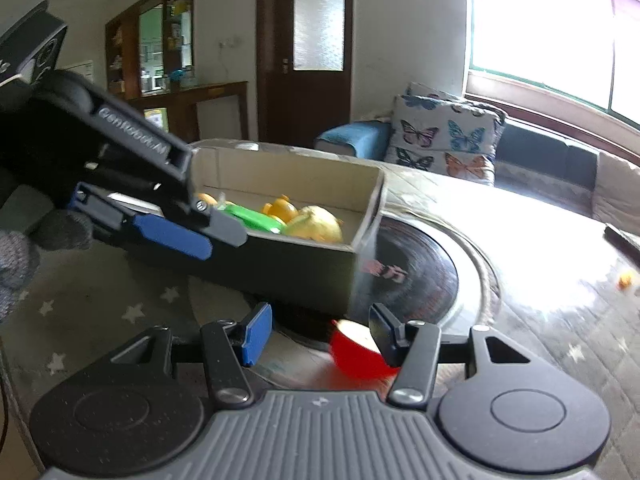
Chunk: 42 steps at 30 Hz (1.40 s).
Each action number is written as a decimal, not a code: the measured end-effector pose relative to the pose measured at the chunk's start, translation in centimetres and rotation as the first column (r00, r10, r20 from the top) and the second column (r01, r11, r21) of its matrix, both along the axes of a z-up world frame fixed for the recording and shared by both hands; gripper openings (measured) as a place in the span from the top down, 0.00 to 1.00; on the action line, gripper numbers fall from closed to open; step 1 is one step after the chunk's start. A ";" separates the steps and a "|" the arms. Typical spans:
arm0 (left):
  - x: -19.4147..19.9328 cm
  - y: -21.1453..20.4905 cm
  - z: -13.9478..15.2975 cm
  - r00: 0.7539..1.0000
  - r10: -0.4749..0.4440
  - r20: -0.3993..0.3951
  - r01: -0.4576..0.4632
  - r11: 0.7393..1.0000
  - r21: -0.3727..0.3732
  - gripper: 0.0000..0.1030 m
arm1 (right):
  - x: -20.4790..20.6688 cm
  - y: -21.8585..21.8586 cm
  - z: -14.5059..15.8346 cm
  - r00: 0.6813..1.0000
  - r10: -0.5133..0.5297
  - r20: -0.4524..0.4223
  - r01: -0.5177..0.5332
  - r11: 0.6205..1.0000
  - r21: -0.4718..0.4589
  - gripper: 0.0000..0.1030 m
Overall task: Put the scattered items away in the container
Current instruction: 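Lower both grippers onto the red cup and close on its rim, then lift the red cup with both grippers over the box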
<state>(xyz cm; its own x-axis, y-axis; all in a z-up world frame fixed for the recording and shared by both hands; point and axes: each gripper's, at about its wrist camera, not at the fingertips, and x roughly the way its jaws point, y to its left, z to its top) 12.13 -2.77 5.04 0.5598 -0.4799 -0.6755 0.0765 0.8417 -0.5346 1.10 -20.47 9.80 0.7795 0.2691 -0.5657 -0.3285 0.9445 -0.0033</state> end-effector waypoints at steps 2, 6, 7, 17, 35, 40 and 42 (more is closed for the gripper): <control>-0.1 -0.6 -0.4 1.000 -0.019 -0.012 0.019 1.000 0.001 0.65 | 0.0 -0.4 -0.4 1.000 -0.012 -0.011 0.012 1.000 -0.001 0.46; -0.1 -1.9 -1.0 0.998 -0.050 -0.032 0.050 0.999 -0.004 0.65 | 0.1 -1.2 -1.1 0.999 -0.038 -0.028 0.038 0.999 0.004 0.46; 0.0 -2.1 -1.2 0.998 -0.057 -0.037 0.057 0.998 -0.006 0.65 | 0.1 -1.4 -1.3 0.999 -0.045 -0.031 0.045 0.999 0.007 0.45; 1.1 -4.3 -2.3 0.993 -0.086 -0.076 0.083 0.996 -0.038 0.64 | 1.4 -3.1 -3.3 0.993 -0.085 -0.086 0.088 0.995 0.041 0.37; 3.5 -6.8 -4.4 0.986 -0.104 -0.129 0.101 0.994 -0.035 0.64 | 2.9 -3.3 -4.7 0.989 -0.083 -0.123 0.092 0.993 0.070 0.38; 4.0 -7.1 -5.0 0.984 -0.106 -0.145 0.102 0.994 -0.036 0.64 | 2.9 -3.3 -4.8 0.989 -0.082 -0.123 0.092 0.993 0.075 0.40; 4.1 -7.3 -5.2 0.983 -0.110 -0.150 0.106 0.994 -0.036 0.64 | 2.9 -3.3 -4.9 0.989 -0.082 -0.124 0.092 0.993 0.076 0.42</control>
<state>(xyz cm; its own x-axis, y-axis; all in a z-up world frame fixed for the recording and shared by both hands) 16.21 -10.09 -0.14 0.3962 -0.5518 -0.7339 0.0828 0.8175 -0.5699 3.95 -23.81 4.92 0.7297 0.2520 -0.6356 -0.2383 0.9651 0.1089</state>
